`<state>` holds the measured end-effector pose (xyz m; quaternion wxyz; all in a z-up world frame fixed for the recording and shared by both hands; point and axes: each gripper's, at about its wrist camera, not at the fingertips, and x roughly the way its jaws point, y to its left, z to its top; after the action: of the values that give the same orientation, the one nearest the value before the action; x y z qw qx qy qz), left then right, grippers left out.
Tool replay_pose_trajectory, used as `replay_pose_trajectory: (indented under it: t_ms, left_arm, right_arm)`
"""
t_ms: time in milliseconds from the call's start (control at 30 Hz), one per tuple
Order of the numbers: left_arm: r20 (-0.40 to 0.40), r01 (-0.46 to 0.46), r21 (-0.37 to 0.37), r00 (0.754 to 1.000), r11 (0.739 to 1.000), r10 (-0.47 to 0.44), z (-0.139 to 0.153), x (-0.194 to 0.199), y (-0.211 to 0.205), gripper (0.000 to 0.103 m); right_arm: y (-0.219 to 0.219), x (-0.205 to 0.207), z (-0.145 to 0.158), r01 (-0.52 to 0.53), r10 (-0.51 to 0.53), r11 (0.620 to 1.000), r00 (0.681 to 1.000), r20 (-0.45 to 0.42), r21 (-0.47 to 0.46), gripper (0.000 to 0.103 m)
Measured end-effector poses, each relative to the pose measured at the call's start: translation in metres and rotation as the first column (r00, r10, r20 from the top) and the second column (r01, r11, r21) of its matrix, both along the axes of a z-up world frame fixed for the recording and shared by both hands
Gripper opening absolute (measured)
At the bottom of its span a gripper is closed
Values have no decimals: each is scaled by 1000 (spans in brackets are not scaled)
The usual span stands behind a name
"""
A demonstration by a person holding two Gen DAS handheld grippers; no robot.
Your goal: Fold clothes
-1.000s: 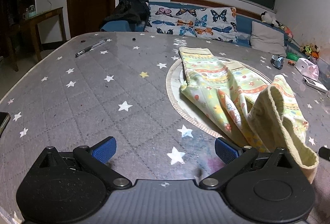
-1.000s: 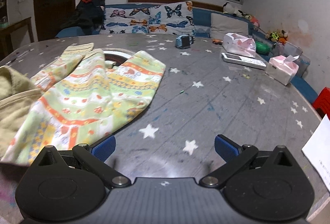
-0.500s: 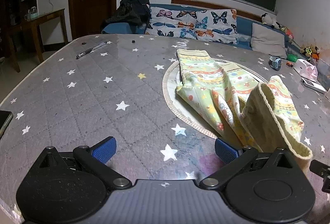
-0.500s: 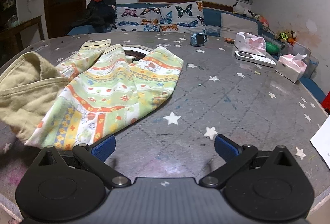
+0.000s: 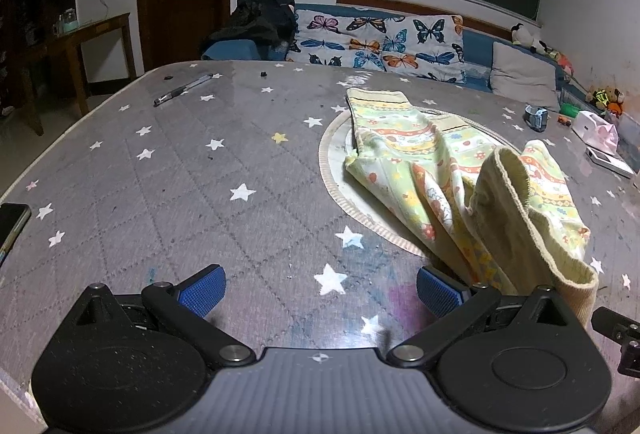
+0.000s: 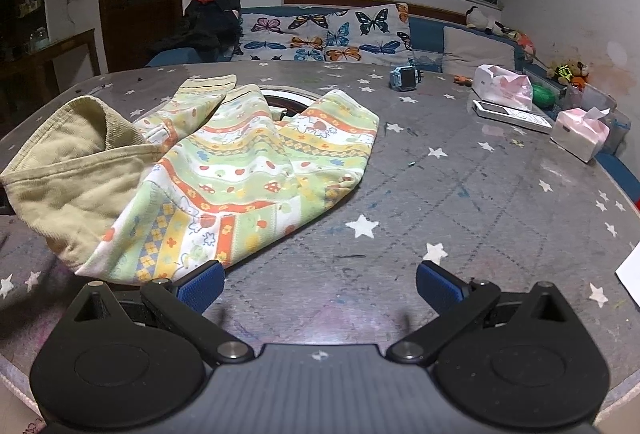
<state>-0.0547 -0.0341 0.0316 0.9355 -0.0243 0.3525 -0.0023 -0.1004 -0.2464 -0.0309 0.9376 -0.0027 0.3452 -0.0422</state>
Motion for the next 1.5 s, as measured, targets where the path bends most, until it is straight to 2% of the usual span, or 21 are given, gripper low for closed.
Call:
replay_pose_trajectory:
  t_ms: [467, 600, 767, 900, 967, 1167, 1300, 1400, 1467, 1500]
  left_arm:
    - [43, -16, 23, 999, 1000, 15, 16, 20, 11, 103]
    - [64, 36, 13, 997, 999, -37, 30, 36, 9, 102]
    - [85, 134, -4, 988, 991, -133, 49, 67, 1, 90]
    - [66, 238, -22, 970, 971, -236, 56, 100, -14, 80]
    - [46, 283, -20, 958, 959, -281, 55, 114, -23, 72]
    - [-32, 416, -9, 909, 909, -416, 39, 151, -59, 66]
    - [-86, 469, -13, 879, 883, -469, 24, 171, -73, 66]
    - [-133, 483, -24, 866, 875, -482, 11, 183, -77, 56]
    - [-161, 485, -30, 861, 874, -483, 4, 190, -78, 47]
    - [-172, 485, -34, 858, 874, -483, 1, 192, -77, 46]
  right_arm:
    - [2, 22, 5, -47, 47, 999, 999, -3, 16, 99]
    - [1, 34, 12, -77, 77, 997, 997, 0, 28, 96]
    - [-3, 53, 23, -117, 116, 992, 993, 6, 47, 91]
    - [-6, 75, 32, -153, 153, 987, 988, 11, 42, 85]
    - [-6, 88, 35, -168, 168, 985, 986, 14, 41, 81]
    - [-8, 134, 34, -207, 207, 977, 978, -3, 42, 65]
    - [-9, 161, 32, -224, 225, 974, 974, -9, 46, 61]
    - [-8, 182, 29, -247, 249, 967, 968, -22, 64, 55]
    - [-6, 194, 25, -260, 262, 963, 964, -31, 71, 55]
    - [-5, 199, 23, -265, 268, 961, 963, -37, 74, 55]
